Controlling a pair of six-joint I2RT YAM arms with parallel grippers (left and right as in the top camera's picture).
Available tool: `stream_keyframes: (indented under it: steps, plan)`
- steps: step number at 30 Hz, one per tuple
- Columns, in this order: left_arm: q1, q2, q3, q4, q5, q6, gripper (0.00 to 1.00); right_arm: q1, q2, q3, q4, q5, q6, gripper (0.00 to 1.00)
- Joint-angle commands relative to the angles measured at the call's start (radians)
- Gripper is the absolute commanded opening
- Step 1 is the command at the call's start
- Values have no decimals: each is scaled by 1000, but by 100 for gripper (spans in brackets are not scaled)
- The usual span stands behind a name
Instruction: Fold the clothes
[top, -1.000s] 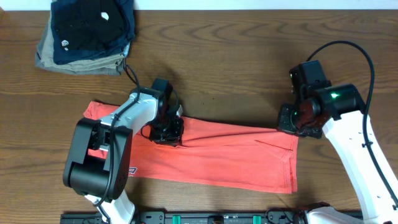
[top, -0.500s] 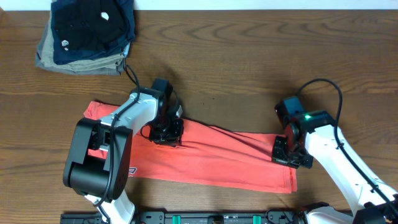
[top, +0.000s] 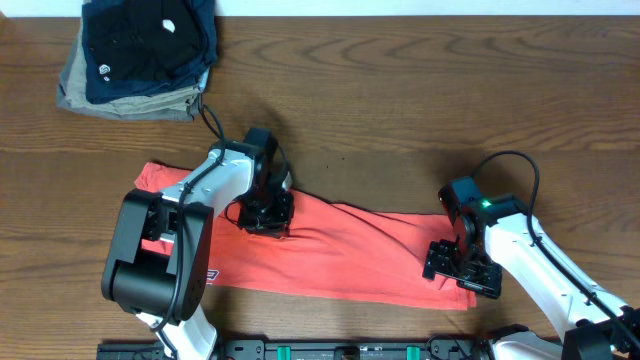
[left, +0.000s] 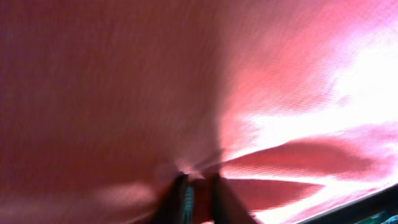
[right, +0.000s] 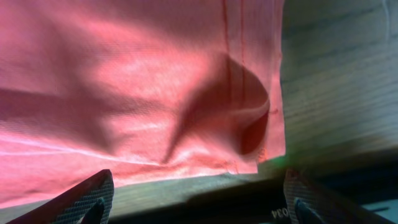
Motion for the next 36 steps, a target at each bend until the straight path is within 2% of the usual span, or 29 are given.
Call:
stream_keyframes:
  steps: [1, 7, 10, 12, 13, 14, 15, 16, 17, 19, 21, 23, 29, 33, 36]
  plan:
    - [2, 16, 19, -47, -50, 3, 6, 1, -3, 34, 2, -7, 10, 86]
    - [1, -86, 58, -143, -51, 17, 6, -31, -3, 121, -1, 5, -6, 89]
    - [1, -164, 58, -157, -51, 17, 6, -45, -2, 122, 32, 34, -16, 99]
    - [1, -208, 58, -171, -66, 17, 10, -53, 0, 122, 40, 63, -16, 99]
    - [1, -224, 58, -178, -75, 17, 17, -56, 0, 121, 40, 74, -16, 99]
    - [1, -238, 58, -186, -83, 17, 33, -61, 0, 120, 40, 84, -16, 99]
    - [1, -248, 58, -192, -84, 18, 53, -66, 0, 118, 40, 90, -16, 99]
    - [1, -254, 58, -198, -84, 22, 67, -77, 0, 114, 44, 97, -15, 99]
    - [1, -255, 58, -200, -84, 27, 76, -88, 0, 110, 47, 107, -11, 99]
    - [1, -255, 57, -202, -85, 32, 88, -119, 0, 99, 57, 131, -12, 99]
    - [1, -254, 55, -200, -85, 32, 96, -162, 0, 86, 71, 149, -13, 99]
    - [1, -254, 55, -197, -85, 32, 100, -212, 0, 66, 96, 149, -18, 99]
    - [1, -254, 55, -178, -85, 32, 98, -286, 0, -40, 250, -29, -174, 99]
    - [1, -254, 55, -171, -85, 32, 98, -289, 0, -110, 344, -144, -198, 99]
    - [1, -254, 55, -170, -85, 32, 98, -288, 0, -116, 352, -218, -196, 99]
